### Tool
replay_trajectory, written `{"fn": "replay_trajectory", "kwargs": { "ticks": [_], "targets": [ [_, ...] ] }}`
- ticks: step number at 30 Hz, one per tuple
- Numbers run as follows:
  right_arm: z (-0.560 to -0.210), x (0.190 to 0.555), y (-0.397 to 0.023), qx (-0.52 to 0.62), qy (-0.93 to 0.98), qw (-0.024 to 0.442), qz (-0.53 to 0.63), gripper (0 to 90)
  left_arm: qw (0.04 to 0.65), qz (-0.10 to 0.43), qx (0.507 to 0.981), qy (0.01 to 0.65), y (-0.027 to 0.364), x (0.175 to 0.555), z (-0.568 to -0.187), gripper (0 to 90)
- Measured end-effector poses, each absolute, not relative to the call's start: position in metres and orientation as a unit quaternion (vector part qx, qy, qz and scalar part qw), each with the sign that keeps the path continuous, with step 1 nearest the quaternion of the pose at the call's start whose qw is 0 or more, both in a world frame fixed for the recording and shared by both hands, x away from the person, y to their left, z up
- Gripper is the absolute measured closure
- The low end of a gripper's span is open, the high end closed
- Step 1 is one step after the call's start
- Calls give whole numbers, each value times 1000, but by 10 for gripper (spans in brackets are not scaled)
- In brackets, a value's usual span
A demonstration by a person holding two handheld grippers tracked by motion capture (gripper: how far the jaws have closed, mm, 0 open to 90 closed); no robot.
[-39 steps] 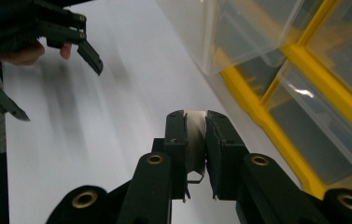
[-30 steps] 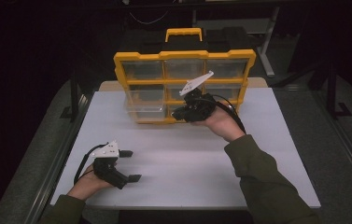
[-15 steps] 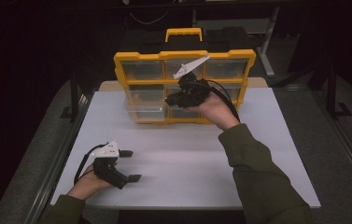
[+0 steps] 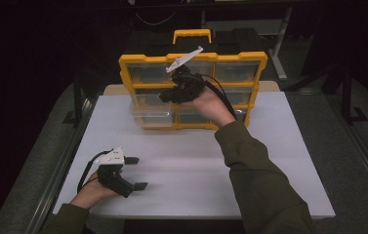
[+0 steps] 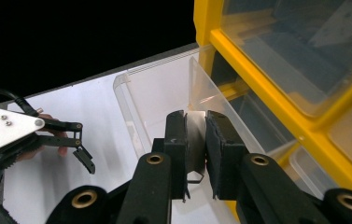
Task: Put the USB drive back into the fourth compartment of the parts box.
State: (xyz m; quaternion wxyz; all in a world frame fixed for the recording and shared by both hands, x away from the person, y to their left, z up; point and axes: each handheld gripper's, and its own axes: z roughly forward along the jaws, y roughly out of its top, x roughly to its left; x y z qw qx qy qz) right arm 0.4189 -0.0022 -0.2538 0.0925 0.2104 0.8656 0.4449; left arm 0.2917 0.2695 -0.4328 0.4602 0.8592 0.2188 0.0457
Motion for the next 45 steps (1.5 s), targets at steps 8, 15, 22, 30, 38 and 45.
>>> {"fn": "replay_trajectory", "kwargs": {
  "ticks": [8,15,22,30,38,45],
  "targets": [
    [-266,426,10,217,871,77,433,781,461,45,859,218,269,292,-433,0],
    [-273,429,7,230,864,74,442,666,460,45,859,218,269,291,-433,0],
    [-270,422,-13,245,852,81,455,566,460,45,859,220,269,292,-433,0],
    [-275,413,-41,262,842,92,462,473,461,43,859,220,269,291,-433,0],
    [-282,399,-67,272,831,102,474,374,462,42,858,221,268,292,-433,0],
    [-300,385,-83,274,831,102,473,319,462,42,858,222,268,292,-433,0]
  ]
}}
